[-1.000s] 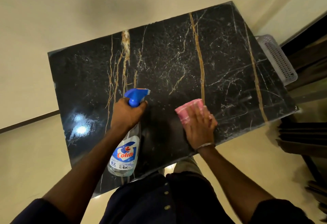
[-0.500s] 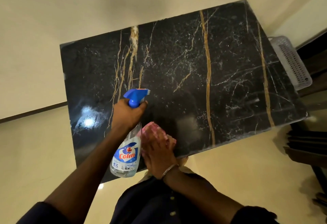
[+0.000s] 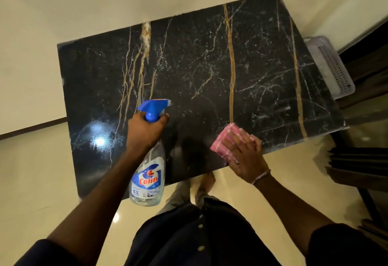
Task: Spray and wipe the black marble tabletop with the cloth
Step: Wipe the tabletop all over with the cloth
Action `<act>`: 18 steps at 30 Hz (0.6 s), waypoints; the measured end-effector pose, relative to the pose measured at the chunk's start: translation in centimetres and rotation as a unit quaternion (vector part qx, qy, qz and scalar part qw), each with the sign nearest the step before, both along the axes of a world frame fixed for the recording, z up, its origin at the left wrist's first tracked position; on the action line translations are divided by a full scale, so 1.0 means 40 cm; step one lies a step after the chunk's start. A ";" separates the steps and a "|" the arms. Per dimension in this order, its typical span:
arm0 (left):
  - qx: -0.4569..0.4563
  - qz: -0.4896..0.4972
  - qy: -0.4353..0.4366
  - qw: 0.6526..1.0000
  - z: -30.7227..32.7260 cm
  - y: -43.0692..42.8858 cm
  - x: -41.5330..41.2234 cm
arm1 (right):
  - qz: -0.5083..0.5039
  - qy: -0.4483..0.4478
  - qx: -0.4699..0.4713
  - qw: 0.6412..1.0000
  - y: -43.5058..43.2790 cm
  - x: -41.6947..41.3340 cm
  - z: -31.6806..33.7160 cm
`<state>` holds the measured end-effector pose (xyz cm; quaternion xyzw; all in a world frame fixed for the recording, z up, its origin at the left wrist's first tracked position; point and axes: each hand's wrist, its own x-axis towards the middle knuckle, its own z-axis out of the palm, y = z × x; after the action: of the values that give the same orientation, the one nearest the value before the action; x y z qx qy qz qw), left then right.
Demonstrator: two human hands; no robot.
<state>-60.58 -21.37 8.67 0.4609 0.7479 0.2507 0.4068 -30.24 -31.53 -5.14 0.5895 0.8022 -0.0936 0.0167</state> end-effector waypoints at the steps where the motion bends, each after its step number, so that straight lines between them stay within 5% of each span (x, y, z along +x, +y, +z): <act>1: 0.003 0.000 0.000 1.000 0.004 -0.002 0.001 | -0.040 -0.009 -0.011 0.999 0.003 0.013 0.002; 6: 0.010 0.007 0.002 1.000 0.023 -0.007 -0.013 | -0.204 -0.002 -0.003 0.979 -0.007 -0.131 0.015; 14: -0.001 0.005 0.012 1.000 0.038 0.034 -0.046 | 0.162 0.053 0.022 0.985 -0.002 -0.279 -0.006; 16: -0.004 -0.001 0.007 1.000 0.039 0.055 -0.056 | 0.154 0.033 0.037 0.987 0.010 -0.210 -0.008; 18: 0.003 -0.011 0.002 1.000 0.046 0.075 -0.058 | 0.031 0.031 0.023 0.999 0.028 -0.129 -0.012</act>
<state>-62.92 -18.37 10.50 0.4705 0.7430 0.2472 0.4068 -35.38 -30.43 -5.61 0.5610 0.8224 -0.0928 -0.0188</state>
